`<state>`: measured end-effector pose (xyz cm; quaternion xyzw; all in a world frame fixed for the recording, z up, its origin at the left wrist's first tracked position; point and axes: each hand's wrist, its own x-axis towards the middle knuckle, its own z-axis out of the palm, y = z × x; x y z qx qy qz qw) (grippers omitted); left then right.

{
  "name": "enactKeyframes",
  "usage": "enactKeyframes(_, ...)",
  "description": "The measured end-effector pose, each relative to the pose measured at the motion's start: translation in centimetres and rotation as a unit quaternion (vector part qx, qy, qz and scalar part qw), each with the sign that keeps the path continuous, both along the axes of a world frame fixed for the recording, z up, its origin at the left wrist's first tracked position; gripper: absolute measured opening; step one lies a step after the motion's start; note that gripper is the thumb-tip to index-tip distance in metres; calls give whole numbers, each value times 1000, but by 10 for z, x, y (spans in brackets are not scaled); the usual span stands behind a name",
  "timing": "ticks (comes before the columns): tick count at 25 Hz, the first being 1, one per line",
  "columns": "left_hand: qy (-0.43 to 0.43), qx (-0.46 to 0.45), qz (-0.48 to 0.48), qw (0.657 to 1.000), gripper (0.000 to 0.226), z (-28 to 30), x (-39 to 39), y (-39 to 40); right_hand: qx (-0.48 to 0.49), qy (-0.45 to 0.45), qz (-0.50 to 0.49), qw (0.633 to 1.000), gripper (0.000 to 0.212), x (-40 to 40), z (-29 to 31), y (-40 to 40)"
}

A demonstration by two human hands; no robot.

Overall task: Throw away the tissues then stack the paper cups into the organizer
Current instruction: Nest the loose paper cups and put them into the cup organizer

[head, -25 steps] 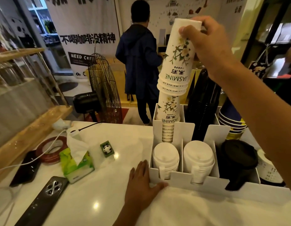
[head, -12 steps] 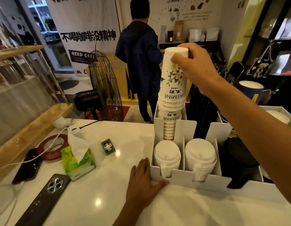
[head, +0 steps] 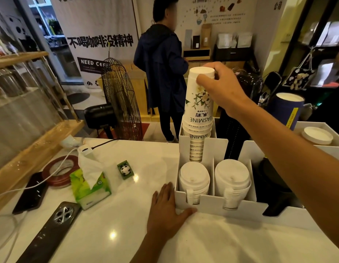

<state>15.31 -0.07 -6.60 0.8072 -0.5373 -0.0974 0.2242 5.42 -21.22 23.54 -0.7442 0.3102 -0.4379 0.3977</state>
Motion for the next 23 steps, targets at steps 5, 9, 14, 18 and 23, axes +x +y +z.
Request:
enactKeyframes(5, -3, -1, -3, 1000, 114, -2, 0, 0, -1, -2, 2, 1000, 46, 1, -11, 2)
enactKeyframes(9, -1, -8, -2, 1000, 112, -3, 0, 0, 0, -35, -7, 999, 56, 9, -22, 8)
enactKeyframes(14, -2, 2, -7, 1000, 111, -3, 1, -1, -5, -71, -51, 996, 68, 22, -38, 10)
enactKeyframes(18, -12, 1, -6, 1000, 112, -3, 1, -1, -8, -96, -44, 994, 61, 24, -45, 4)
enactKeyframes(23, -14, -11, -7, 1000, 109, -4, 3, -2, -9, -116, -37, 992, 55, 23, -50, 8)
